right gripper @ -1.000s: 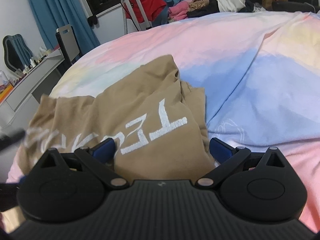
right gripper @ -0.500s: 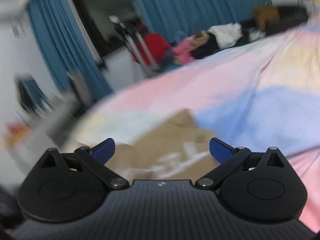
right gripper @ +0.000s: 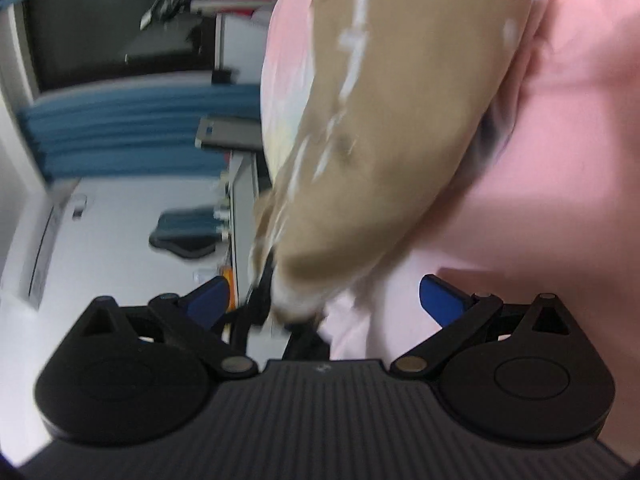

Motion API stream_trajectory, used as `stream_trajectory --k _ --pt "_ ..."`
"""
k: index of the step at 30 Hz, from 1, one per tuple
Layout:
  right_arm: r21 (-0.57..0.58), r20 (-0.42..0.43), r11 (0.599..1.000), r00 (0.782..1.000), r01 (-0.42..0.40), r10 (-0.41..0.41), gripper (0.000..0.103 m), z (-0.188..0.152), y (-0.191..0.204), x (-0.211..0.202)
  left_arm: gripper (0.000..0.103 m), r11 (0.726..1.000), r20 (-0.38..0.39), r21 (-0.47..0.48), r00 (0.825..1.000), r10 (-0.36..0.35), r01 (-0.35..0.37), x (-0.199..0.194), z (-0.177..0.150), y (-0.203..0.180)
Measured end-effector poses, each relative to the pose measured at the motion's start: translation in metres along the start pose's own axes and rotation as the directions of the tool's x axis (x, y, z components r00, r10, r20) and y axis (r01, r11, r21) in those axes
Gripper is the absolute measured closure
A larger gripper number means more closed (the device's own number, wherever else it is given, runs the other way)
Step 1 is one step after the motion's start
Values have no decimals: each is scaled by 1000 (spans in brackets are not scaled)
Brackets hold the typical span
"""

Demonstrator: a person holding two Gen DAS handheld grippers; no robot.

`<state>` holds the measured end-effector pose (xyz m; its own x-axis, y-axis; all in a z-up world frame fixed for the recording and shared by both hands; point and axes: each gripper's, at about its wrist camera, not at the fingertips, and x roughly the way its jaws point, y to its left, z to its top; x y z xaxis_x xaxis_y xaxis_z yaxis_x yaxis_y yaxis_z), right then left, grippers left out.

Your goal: Fold clothes

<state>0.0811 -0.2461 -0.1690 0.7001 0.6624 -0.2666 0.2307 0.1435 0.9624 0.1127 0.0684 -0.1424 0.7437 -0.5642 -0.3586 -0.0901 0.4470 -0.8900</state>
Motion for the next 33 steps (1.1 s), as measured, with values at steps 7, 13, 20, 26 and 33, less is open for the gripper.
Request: stream_trajectory --k 7,13,20,26,33 --pt "48 141 999 990 -24 18 27 17 -8 -15 87 998 19 14 998 -56 56 -11 4 -4" --pt "30 162 1000 987 -5 0 63 20 -7 -15 87 996 34 39 996 -81 80 -24 0 -12" --pt "-96 225 995 974 -8 29 72 11 41 -54 87 990 32 59 991 -129 127 -34 -8 -53" --pt "-142 308 990 950 0 44 75 38 79 -103 87 977 -30 130 986 -166 169 -2 -29 -120" --pt "-137 465 987 885 81 -8 76 134 107 -156 87 969 -175 173 974 -145 175 135 -50 -213"
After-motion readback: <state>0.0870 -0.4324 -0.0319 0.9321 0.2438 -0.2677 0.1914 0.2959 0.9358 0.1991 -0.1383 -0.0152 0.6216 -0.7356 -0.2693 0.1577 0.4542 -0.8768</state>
